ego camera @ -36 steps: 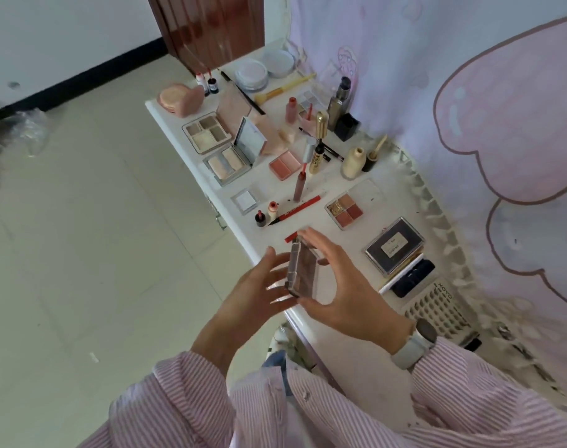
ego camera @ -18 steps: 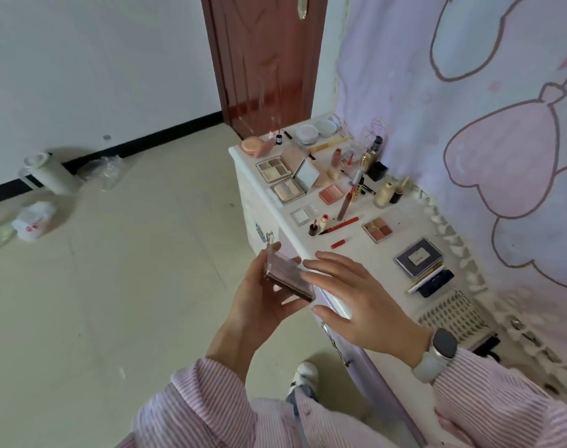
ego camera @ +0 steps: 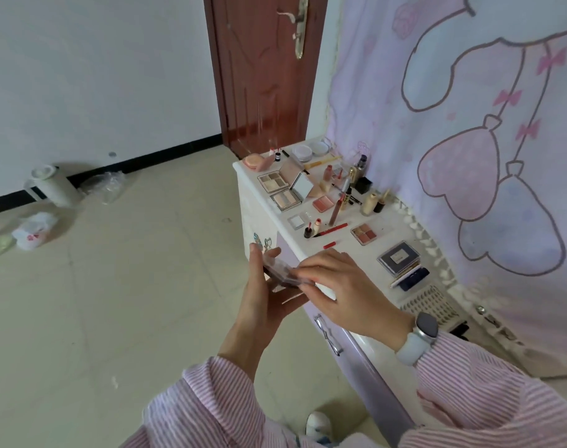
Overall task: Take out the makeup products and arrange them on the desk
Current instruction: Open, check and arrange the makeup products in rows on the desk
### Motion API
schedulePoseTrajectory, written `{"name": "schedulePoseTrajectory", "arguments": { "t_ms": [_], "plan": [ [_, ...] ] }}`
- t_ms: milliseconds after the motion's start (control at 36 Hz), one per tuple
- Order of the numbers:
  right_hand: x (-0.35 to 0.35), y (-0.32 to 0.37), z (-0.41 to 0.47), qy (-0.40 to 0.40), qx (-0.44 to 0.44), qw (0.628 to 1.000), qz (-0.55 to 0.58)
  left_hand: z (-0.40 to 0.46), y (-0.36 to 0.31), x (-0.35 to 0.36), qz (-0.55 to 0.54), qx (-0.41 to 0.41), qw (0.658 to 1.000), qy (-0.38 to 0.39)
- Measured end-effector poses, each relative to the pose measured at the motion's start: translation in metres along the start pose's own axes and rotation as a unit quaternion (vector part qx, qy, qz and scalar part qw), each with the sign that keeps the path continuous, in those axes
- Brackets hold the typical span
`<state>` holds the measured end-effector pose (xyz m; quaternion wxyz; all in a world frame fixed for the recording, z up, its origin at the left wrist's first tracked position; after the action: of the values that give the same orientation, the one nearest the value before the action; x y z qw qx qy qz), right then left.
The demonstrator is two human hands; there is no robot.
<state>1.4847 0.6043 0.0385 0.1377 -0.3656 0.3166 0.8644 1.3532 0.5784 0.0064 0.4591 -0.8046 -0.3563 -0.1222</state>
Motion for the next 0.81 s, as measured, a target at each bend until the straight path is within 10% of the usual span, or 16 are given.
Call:
{"name": "schedulePoseTrajectory", "arguments": {
  "t_ms": [806],
  "plan": [
    [-0.051,-0.132,-0.072,0.281,0.026,0.953,-0.114,0.045,0.144,0.088,-0.030,-0.126,0.985,-0.112]
  ]
}}
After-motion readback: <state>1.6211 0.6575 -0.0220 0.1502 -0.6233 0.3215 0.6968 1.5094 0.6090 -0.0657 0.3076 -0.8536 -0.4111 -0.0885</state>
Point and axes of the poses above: each hand's wrist, its own z-axis towards the middle knuckle, its own x-axis out of the palm, y = z × x, the point moved 2 cm from there along z, towards the middle knuckle, and after that the axes turned 9 degrees about -y, right-handed, at the moved point
